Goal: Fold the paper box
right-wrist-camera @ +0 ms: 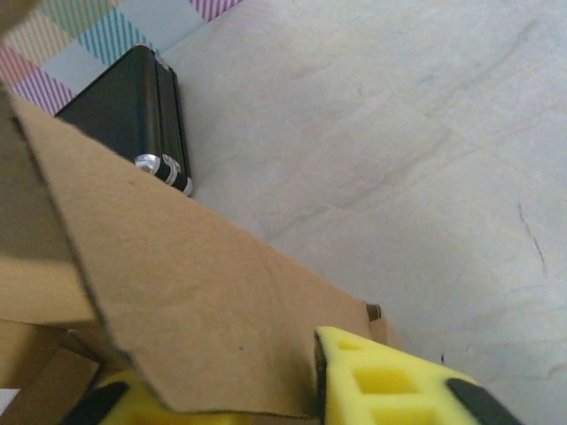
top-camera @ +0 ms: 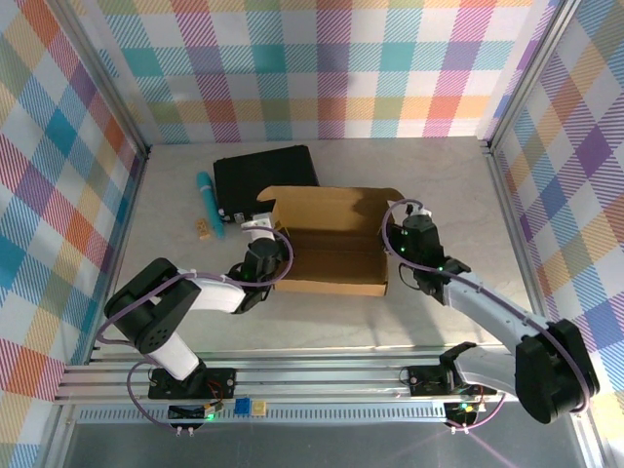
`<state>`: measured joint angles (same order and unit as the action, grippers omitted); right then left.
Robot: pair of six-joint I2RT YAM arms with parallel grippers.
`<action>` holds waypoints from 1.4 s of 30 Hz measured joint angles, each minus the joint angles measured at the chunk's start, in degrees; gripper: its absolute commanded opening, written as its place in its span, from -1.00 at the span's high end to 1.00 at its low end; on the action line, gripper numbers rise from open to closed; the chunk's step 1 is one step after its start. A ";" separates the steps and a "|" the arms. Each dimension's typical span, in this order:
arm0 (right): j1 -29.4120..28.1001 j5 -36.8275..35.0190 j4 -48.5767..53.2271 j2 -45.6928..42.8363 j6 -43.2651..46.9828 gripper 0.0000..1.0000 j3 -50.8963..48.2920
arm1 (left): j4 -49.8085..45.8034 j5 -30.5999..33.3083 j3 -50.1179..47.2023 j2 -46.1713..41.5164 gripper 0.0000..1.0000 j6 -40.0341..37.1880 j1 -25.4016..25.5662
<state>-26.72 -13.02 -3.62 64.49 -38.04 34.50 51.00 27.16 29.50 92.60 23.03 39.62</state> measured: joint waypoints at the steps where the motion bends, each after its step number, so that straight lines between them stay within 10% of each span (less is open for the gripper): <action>1: 0.00 0.02 1.27 -0.85 -0.52 0.24 0.11 | 0.28 0.20 -0.02 0.22 1.00 -0.22 0.26; 17: 0.00 3.26 31.23 -17.75 -8.46 -0.46 14.36 | 13.31 4.52 0.17 8.09 1.00 -5.75 1.90; 26: 5.97 -2.29 42.53 -10.03 -8.22 -0.73 33.92 | 15.58 4.70 0.17 9.31 1.00 -7.69 1.90; 34: 24.52 16.28 43.71 5.84 -20.96 -0.71 36.72 | 16.63 5.03 0.17 9.86 1.00 -7.89 1.90; 42: 25.62 33.68 41.31 18.32 -34.60 -0.63 34.73 | 16.65 5.09 0.35 9.99 1.00 -7.89 1.90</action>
<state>-1.10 20.67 37.69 82.81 -72.64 69.23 67.66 32.25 29.85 102.59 15.14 41.52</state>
